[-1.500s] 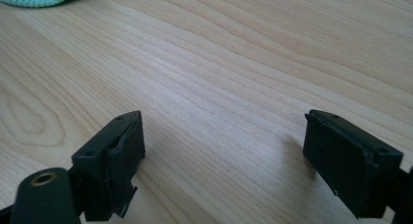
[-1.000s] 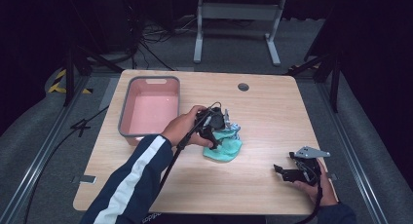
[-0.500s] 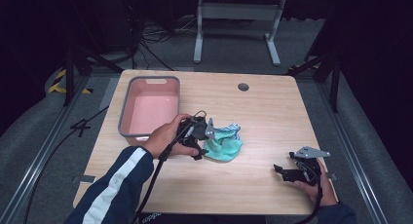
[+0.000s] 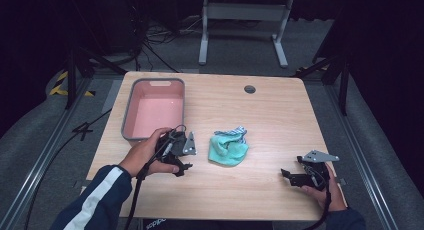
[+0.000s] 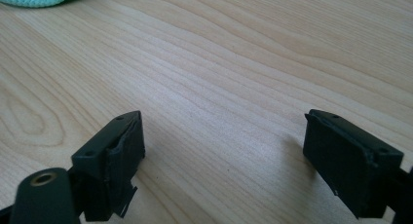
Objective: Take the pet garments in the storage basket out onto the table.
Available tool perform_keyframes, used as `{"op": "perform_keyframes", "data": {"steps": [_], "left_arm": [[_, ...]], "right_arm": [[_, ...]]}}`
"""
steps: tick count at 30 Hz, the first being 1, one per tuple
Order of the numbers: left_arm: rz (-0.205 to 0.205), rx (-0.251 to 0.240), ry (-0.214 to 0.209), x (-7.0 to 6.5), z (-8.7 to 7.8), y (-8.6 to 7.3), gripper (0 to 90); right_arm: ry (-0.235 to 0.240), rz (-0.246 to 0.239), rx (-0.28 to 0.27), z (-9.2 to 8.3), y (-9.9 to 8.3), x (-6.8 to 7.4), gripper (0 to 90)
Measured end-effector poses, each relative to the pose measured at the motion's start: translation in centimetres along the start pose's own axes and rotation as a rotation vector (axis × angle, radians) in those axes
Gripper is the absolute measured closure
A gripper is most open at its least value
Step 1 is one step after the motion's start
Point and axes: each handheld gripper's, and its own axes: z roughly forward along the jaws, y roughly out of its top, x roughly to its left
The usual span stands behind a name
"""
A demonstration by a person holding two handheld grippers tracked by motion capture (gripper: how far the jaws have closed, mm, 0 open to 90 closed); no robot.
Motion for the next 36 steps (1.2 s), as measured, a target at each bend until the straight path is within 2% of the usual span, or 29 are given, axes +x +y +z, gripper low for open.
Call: {"op": "perform_keyframes", "data": {"steps": [5,7,9,16,20,22,24,27,30,32,33,34,36], "left_arm": [[-0.018,-0.004,0.013,-0.5,0.0,-1.9,20.4],[-0.029,-0.022,0.013,-0.5,-0.1,-2.7,20.4],[-0.041,-0.01,0.026,-0.6,-0.1,-3.5,19.7],[-0.077,0.003,0.021,-1.1,-0.2,-6.6,19.8],[-0.124,-0.001,0.034,-1.3,-0.3,-8.7,19.7],[-0.128,0.002,0.039,-1.3,-0.3,-9.1,19.7],[-0.158,0.003,0.044,-1.4,-0.2,-10.1,19.8],[-0.185,-0.008,0.08,-1.6,-0.3,-11.8,20.1],[-0.207,-0.011,0.083,-1.6,-0.3,-12.6,20.6],[-0.241,-0.023,0.083,-1.7,-0.2,-14.0,20.7],[-0.241,-0.023,0.083,-1.7,-0.2,-14.0,20.6],[-0.264,-0.028,0.086,-1.7,-0.2,-15.0,20.5],[-0.275,-0.031,0.088,-1.7,-0.2,-15.4,20.4]], "right_arm": [[0.0,0.001,0.001,0.0,0.0,0.0,15.5],[0.0,0.001,0.001,0.0,0.0,0.0,15.5],[0.0,0.001,0.001,0.0,0.0,0.0,15.5],[0.0,0.001,0.0,0.0,0.0,0.0,15.5],[0.0,0.001,0.0,0.0,0.0,0.0,15.5],[0.0,0.001,0.001,0.0,0.0,0.0,15.5],[0.0,0.002,0.0,0.0,0.0,0.0,15.5],[0.0,0.002,0.0,0.0,0.0,0.0,15.5],[0.0,0.001,0.0,0.0,0.0,0.0,15.5],[0.001,0.001,0.0,0.0,0.0,0.0,15.4],[0.001,0.001,0.0,0.0,0.0,0.0,15.4],[0.0,0.002,0.0,0.0,0.0,0.0,15.5],[0.0,0.001,0.0,0.0,0.0,0.0,15.4]]}}
